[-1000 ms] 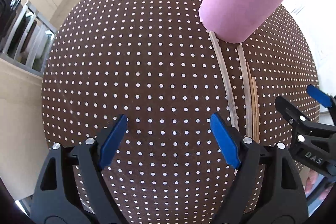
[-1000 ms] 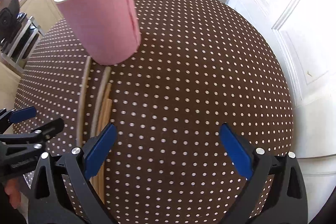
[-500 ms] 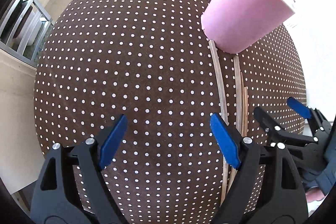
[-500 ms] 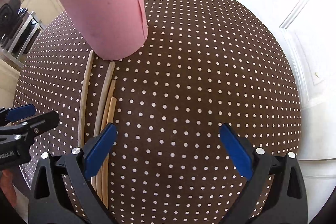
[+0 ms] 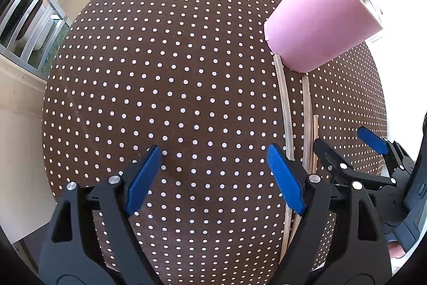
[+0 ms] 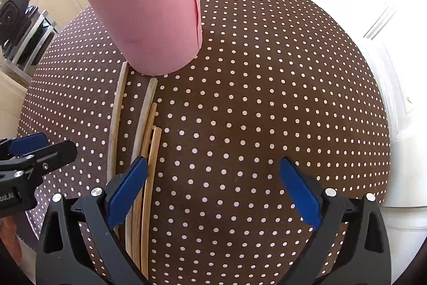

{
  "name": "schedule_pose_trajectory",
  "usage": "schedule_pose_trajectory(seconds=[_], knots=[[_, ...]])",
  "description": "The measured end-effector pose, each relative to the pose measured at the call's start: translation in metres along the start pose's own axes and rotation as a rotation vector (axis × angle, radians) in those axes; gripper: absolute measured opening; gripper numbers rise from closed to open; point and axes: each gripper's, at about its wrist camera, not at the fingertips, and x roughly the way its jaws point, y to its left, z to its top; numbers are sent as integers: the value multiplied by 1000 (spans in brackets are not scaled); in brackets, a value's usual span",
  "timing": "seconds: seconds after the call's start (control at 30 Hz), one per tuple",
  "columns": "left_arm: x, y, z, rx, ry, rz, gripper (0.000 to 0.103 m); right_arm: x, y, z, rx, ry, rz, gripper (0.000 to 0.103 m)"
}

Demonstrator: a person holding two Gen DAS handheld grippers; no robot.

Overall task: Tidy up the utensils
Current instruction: 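Move both open grippers down to the chopstick pile beside the cup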

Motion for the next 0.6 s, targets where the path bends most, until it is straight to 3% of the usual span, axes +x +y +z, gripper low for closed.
schedule_pose_trajectory(seconds=[0.4, 0.6], knots=[[1, -21, 3, 5, 3, -9, 80, 4, 10, -10, -94, -29, -37, 95], [7, -49, 4, 46, 8, -12, 80, -7, 11, -37, -131, -53, -60, 89]])
